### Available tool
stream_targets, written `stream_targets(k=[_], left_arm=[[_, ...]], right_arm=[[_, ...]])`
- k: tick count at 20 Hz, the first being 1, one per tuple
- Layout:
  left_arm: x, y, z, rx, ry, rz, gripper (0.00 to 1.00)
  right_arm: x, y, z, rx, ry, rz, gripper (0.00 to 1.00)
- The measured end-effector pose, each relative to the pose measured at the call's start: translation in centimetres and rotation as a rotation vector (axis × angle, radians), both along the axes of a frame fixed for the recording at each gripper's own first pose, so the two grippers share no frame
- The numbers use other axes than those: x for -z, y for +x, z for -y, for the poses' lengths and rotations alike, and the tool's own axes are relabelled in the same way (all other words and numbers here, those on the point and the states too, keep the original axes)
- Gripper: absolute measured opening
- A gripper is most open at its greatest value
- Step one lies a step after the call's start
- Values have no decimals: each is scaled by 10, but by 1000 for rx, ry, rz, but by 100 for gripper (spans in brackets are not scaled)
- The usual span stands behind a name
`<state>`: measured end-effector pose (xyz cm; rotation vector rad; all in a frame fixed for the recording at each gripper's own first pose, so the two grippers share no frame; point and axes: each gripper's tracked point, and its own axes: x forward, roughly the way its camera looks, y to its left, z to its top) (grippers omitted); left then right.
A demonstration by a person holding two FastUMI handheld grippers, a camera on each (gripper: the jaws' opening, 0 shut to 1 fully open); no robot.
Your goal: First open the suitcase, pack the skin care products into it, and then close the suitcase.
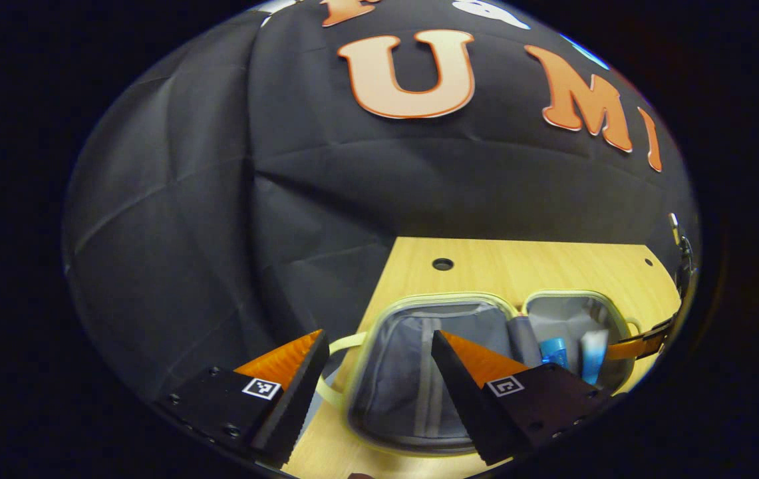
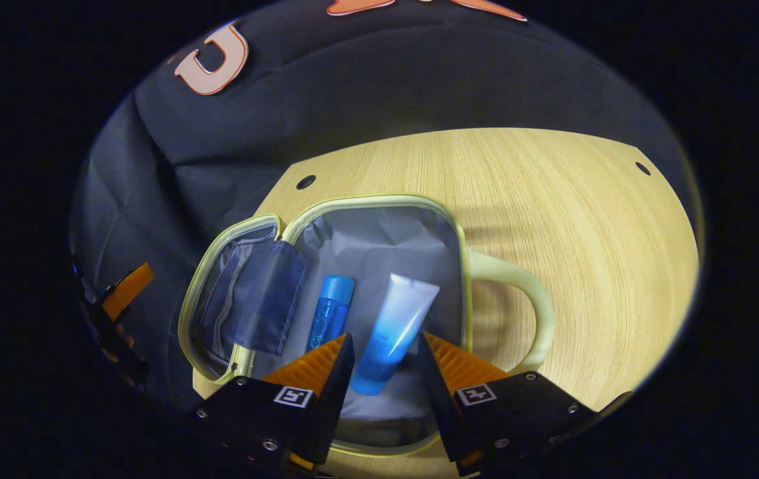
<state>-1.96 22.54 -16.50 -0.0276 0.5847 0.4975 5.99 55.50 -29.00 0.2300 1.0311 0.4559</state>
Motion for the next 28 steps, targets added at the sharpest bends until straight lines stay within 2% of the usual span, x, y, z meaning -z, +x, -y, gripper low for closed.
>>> stream_targets(k=[4, 8, 12, 16, 19, 21, 22, 23, 25, 26, 28], left_arm=[[10, -13, -34, -61, -49, 5, 96], [39, -21, -60, -119, -140, -5, 96], [75, -30, -75, -195, -283, -11, 92], [113, -37, -84, -286, -468, -25, 95], [134, -34, -96, -335, -531, -29, 95], [148, -27, -97, -341, -586, -30, 95], [147, -28, -97, -335, -620, -26, 92], [149, -23, -94, -334, -657, -20, 82], [161, -15, -87, -337, -724, -27, 56], [169, -21, -89, -349, -729, -63, 43], [162, -21, -87, -323, -737, -30, 17]], right_arm=[[-40, 12, 18, 59, 30, 121, 81], [-87, 25, 54, 133, 50, 236, 89], [-130, 40, 104, 220, 6, 352, 93], [-160, 47, 141, 274, -41, 430, 93], [-168, 46, 160, 292, -76, 450, 93], [-173, 47, 171, 295, -92, 463, 94], [-177, 48, 179, 300, -100, 471, 94], [-180, 49, 186, 312, -106, 478, 94], [-188, 52, 197, 335, -101, 496, 94], [-192, 53, 204, 342, -101, 505, 94], [-198, 51, 218, 344, -116, 521, 94]])
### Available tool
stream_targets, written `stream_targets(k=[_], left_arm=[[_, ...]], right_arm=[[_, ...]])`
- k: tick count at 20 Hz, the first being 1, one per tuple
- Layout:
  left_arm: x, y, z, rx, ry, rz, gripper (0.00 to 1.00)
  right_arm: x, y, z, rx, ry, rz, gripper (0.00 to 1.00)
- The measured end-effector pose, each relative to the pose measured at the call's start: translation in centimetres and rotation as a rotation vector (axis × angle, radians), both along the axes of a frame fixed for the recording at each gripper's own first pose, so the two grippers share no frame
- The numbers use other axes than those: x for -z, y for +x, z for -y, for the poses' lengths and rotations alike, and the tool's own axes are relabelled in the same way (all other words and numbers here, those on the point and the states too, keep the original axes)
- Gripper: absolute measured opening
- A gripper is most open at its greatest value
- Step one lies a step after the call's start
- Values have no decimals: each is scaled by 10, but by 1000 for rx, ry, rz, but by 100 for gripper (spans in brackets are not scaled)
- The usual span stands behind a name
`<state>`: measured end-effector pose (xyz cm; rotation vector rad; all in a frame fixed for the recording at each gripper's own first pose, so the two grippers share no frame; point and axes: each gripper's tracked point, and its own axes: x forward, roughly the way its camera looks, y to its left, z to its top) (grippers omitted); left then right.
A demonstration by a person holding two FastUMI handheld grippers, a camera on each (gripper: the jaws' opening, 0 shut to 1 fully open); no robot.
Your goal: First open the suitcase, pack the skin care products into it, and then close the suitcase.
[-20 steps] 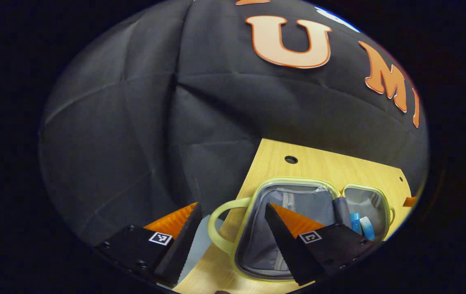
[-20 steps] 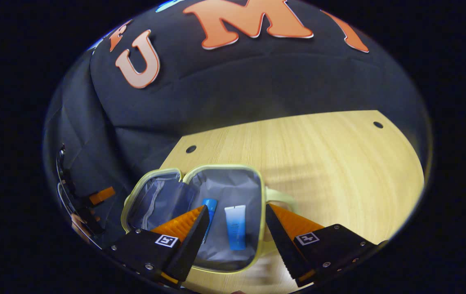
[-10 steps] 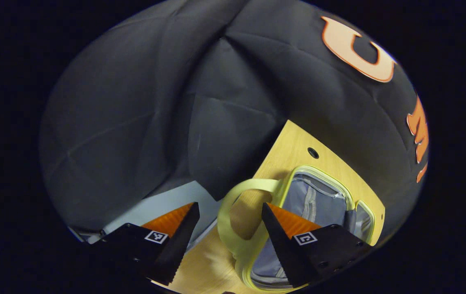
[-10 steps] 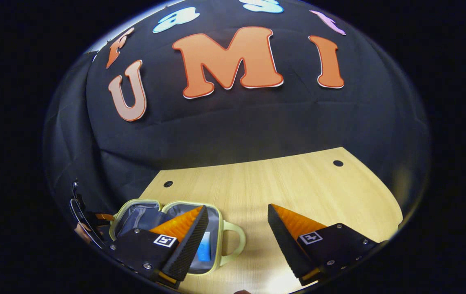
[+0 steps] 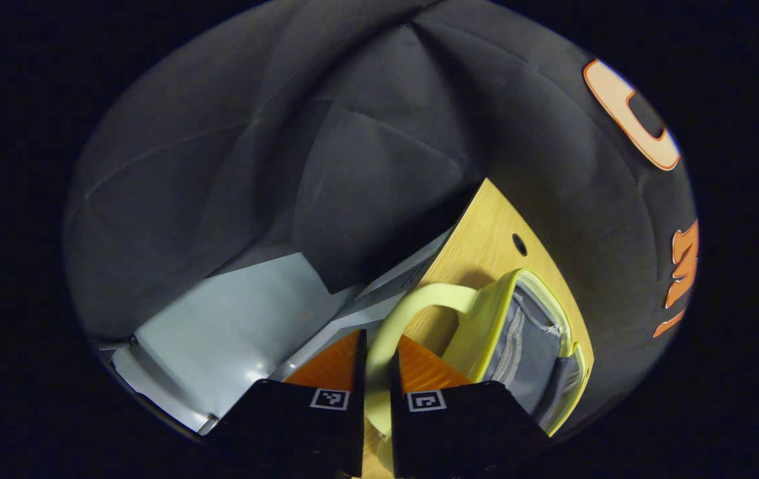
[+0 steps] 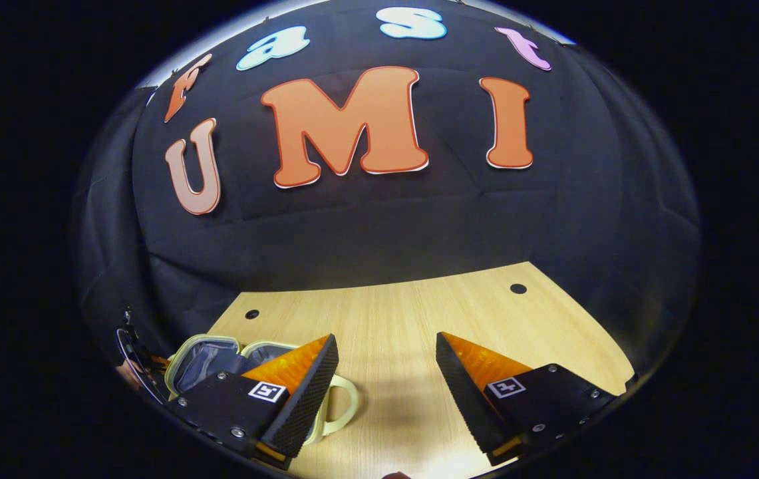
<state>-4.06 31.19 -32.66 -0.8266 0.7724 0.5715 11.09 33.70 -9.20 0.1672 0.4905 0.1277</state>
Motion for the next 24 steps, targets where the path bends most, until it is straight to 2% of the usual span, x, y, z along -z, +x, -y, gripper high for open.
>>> stream_targets(k=[1, 2, 5, 10, 13, 17, 24], left_arm=[[-10, 4, -1, 5, 24, 21, 17], [-20, 4, 1, 28, 51, 22, 7], [-53, 10, 6, 84, 175, 27, 7], [-130, 13, 28, 128, 354, 94, 6], [-186, 22, 59, 187, 445, 156, 6], [-245, 32, 117, 231, 506, 229, 6], [-308, 59, 243, 342, 579, 348, 6]], right_arm=[[-2, -1, 4, -3, -8, 7, 94], [-3, -2, 9, -9, -19, 17, 94], [-2, -2, 20, -32, -43, 32, 94], [-11, 5, 30, -88, -51, 82, 94], [-14, 8, 43, -122, -67, 102, 95], [-21, 11, 53, -155, -40, 135, 95], [-9, 1, 70, -215, -21, 143, 95]])
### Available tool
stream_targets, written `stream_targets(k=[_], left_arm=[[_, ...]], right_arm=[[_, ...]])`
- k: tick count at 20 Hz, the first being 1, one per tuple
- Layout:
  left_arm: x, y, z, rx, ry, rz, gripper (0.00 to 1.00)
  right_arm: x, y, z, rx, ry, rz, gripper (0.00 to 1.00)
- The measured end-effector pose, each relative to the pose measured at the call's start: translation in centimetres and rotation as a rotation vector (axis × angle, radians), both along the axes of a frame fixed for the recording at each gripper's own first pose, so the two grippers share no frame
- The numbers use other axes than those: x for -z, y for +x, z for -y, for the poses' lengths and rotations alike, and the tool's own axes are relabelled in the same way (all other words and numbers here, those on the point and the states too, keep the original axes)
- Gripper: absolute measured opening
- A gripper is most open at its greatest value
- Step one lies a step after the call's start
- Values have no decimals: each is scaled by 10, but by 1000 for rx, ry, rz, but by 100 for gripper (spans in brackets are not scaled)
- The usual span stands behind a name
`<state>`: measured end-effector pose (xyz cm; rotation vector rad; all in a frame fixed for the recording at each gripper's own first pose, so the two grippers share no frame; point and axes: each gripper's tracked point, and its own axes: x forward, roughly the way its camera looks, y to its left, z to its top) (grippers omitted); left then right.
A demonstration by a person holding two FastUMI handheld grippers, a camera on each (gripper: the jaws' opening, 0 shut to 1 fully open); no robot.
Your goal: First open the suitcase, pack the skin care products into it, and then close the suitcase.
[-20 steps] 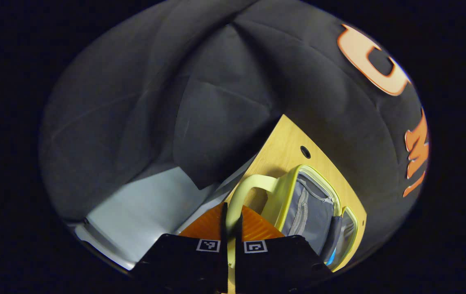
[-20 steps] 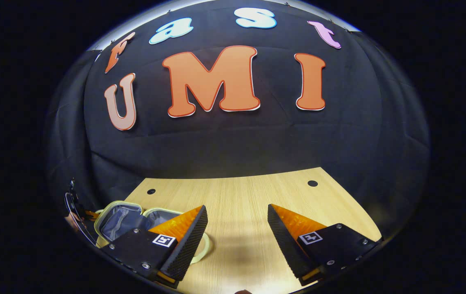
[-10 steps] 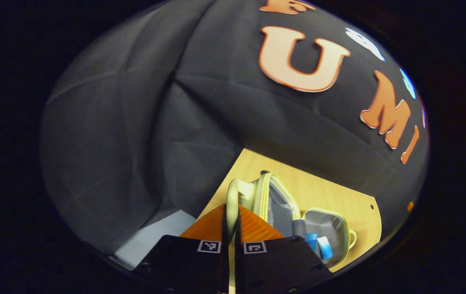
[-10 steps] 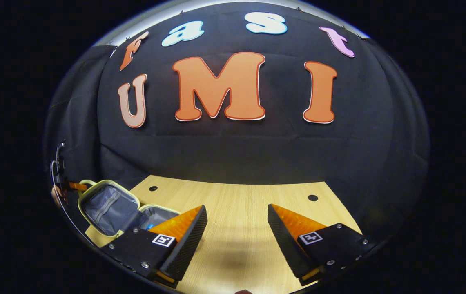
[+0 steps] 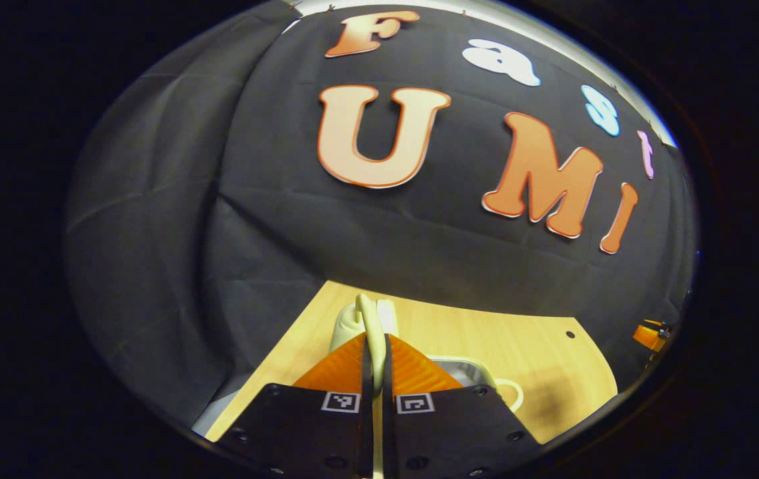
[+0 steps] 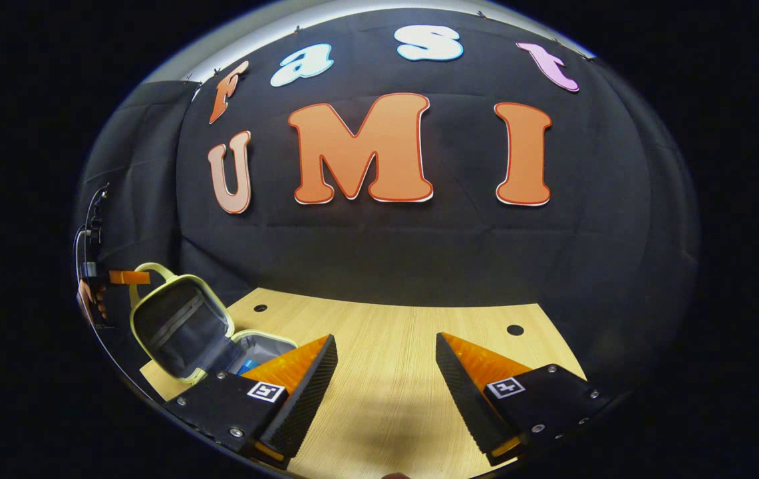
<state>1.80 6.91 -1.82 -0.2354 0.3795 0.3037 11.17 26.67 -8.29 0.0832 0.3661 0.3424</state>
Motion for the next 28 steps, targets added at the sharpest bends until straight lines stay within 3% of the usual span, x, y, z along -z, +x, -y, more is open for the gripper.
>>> stream_targets(k=[8, 13, 20, 27, 28], left_arm=[[3, 47, 134, 187, 31, -7, 6], [39, 63, 210, 279, -34, -28, 6], [102, 85, 274, 408, -45, -119, 7], [158, 79, 312, 427, 62, -221, 6], [161, 79, 317, 430, 58, -224, 19]], right_arm=[[6, -6, 25, -36, 27, 7, 95], [8, -15, 37, -49, 39, 27, 95], [18, -23, 36, -81, 38, 31, 95], [30, -30, 33, -88, 27, 12, 95], [30, -31, 33, -89, 27, 11, 95]])
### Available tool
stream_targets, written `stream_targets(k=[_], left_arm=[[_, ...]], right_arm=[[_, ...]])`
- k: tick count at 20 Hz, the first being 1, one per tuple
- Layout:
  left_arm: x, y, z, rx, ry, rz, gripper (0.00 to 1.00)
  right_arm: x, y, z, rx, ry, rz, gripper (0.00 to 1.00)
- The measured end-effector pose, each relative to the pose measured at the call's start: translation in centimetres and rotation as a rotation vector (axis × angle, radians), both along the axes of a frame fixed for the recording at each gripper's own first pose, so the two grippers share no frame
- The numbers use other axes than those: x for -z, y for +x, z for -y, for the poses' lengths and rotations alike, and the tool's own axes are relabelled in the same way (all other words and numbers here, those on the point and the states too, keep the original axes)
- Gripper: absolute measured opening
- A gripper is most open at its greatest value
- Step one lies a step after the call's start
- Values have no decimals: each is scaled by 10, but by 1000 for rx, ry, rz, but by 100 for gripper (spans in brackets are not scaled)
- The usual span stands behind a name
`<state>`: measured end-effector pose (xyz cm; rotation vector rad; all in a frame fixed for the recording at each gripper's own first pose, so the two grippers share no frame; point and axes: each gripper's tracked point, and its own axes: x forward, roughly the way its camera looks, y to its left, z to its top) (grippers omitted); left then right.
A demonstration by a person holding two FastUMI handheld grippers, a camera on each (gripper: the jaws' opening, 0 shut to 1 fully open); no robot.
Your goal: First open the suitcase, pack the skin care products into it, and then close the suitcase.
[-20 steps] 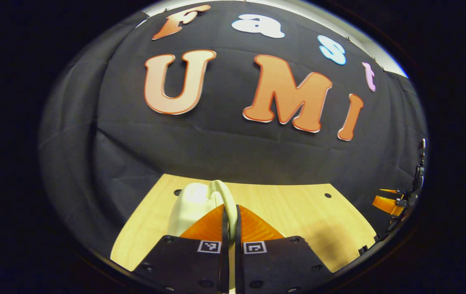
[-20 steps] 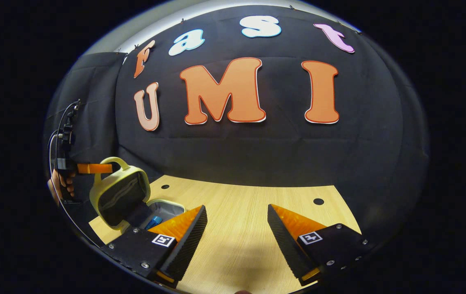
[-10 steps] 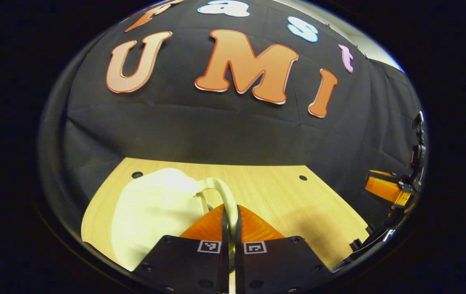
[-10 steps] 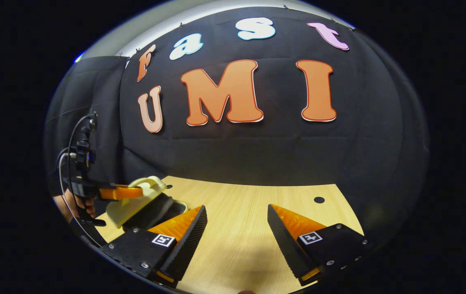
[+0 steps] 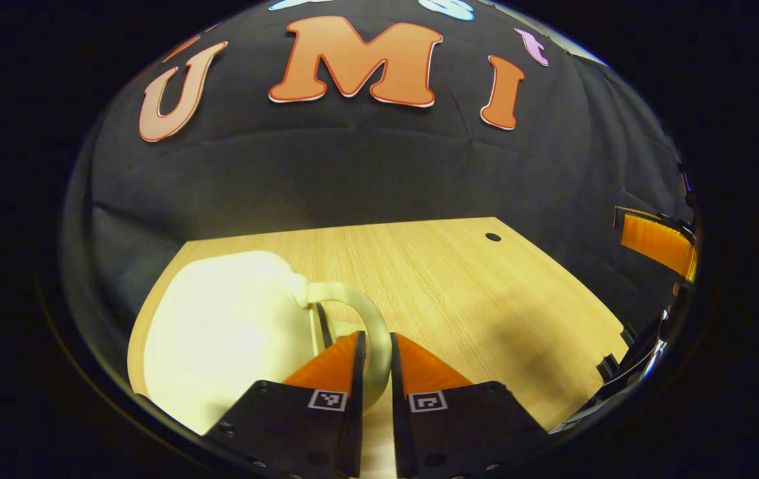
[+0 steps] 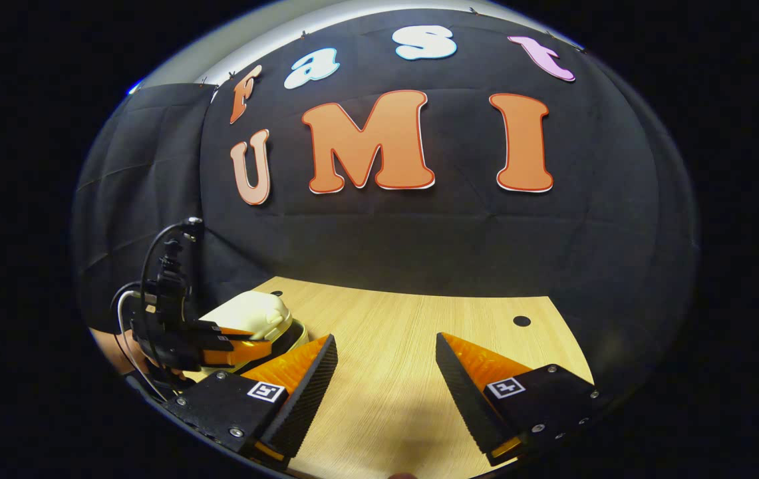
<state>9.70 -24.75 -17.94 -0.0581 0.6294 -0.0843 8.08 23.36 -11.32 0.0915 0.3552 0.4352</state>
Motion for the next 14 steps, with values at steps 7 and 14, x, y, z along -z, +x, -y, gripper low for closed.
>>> stream_targets(k=[7, 14], left_arm=[[-76, 6, 26, -27, -53, 169, 41], [-180, 6, 44, -71, -56, 432, 90]], right_arm=[[-19, 5, 5, 36, -14, 82, 94], [-47, 18, 16, 110, -24, 154, 94]])
